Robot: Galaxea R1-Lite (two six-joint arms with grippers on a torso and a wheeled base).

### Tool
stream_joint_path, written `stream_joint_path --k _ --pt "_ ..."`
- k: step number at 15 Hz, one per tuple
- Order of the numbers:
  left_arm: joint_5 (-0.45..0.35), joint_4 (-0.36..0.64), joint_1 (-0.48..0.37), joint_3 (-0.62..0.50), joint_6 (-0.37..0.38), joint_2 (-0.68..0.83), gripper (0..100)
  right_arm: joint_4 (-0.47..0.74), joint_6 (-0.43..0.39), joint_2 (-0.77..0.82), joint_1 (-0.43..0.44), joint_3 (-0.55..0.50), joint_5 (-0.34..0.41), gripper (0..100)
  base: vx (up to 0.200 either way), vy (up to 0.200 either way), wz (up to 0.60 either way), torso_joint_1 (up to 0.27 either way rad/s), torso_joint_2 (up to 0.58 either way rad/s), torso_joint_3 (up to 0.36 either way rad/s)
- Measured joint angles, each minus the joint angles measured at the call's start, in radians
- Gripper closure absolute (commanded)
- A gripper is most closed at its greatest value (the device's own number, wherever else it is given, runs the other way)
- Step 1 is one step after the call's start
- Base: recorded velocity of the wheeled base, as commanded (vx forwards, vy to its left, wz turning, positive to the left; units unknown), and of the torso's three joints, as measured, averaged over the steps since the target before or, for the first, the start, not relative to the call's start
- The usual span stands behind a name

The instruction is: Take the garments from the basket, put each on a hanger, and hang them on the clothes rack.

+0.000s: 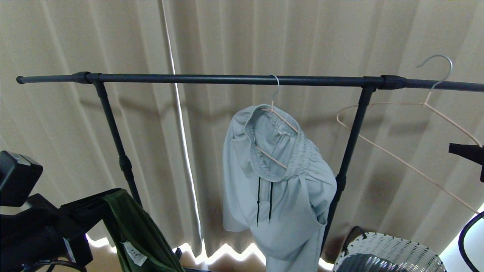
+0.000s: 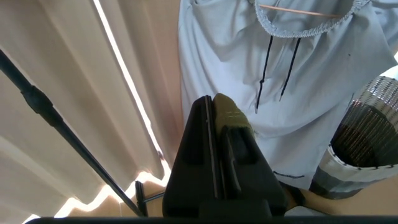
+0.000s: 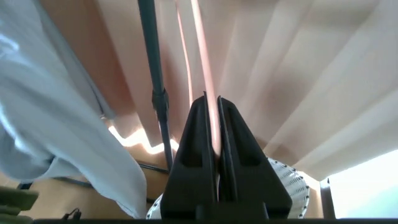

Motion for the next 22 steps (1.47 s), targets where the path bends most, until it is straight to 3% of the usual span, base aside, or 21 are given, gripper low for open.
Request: stream_joint_path --k 10,22 --pt "0.0 0.0 0.001 0.018 0.024 -0.004 100 0.0 0.0 -0.063 -0.005 0.097 0.0 100 -0.2 0.0 0.0 0.003 0.0 0.004" --pt "0.0 0.0 0.001 0.023 0.024 -0.035 100 -0.001 0.003 -0.096 0.005 0.12 0.013 100 0.0 0.0 0.0 0.0 0.0 0.0"
